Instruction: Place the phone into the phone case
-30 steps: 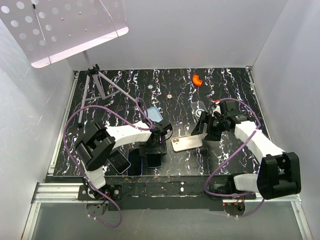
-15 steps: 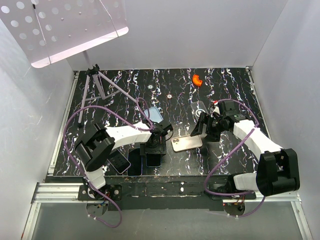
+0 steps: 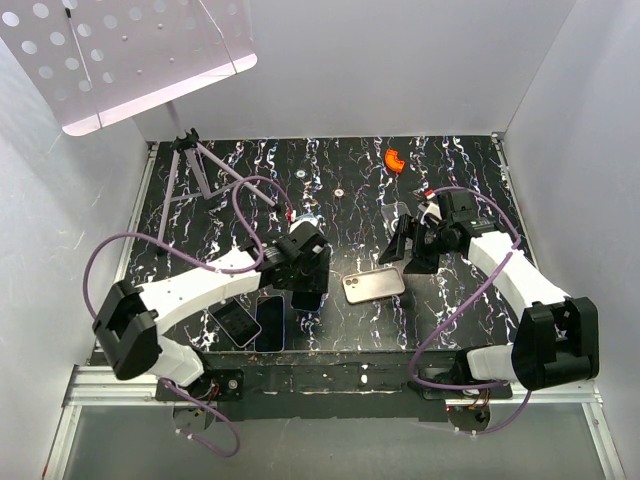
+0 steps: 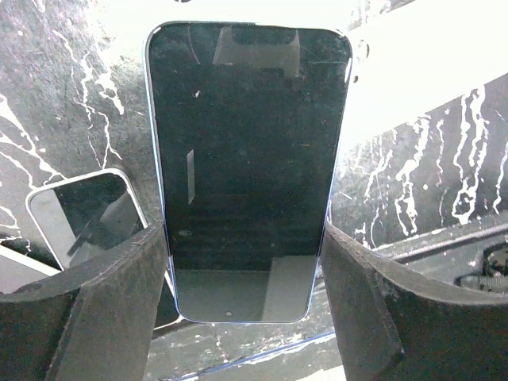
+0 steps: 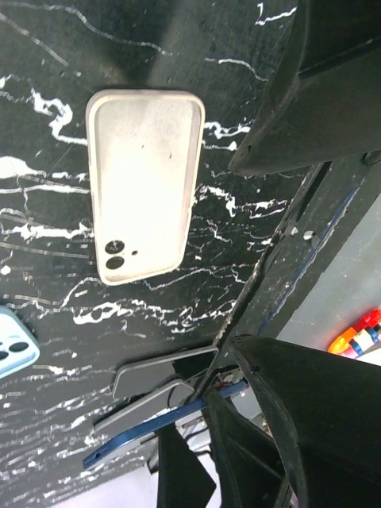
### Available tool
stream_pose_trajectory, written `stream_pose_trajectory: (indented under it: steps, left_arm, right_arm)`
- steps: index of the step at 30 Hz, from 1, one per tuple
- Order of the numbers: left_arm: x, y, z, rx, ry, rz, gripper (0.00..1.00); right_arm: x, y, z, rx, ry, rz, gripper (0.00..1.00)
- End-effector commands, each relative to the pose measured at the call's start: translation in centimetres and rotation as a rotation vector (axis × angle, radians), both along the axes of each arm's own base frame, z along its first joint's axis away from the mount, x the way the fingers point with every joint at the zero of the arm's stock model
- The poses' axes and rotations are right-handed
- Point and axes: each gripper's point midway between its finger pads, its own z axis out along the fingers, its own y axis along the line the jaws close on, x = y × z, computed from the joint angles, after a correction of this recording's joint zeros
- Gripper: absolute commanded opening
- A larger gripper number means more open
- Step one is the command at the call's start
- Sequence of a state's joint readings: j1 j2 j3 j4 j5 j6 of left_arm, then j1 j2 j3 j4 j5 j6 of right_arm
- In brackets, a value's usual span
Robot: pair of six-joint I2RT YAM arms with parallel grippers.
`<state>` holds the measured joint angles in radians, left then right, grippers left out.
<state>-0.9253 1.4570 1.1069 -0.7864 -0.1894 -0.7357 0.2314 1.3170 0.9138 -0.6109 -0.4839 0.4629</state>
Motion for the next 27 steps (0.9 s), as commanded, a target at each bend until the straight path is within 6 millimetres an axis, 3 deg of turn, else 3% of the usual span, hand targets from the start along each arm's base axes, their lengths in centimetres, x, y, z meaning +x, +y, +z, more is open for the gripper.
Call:
stream_pose_trajectory:
  steps: [1, 13, 27]
  left_arm:
    - [-0.5, 0.0, 2.1, -0.062, -0.072, -0.104, 0.00]
    - [-2.7, 0.1, 2.9, -0.110, -0.119, -0.277, 0.00]
    - [-4.8, -1.5, 5.2, -0.129, -0.262, -0.422, 0.00]
  right_arm:
    - [0.2, 1.5, 3.3, 0.095, -0.047, 0.071, 0.87]
    - [-0.6, 4.3, 5.9, 0.233, -0.048, 0.197, 0.86]
    - [-4.1, 11.0, 7.8, 0.426, 0.082, 0.493, 0.82]
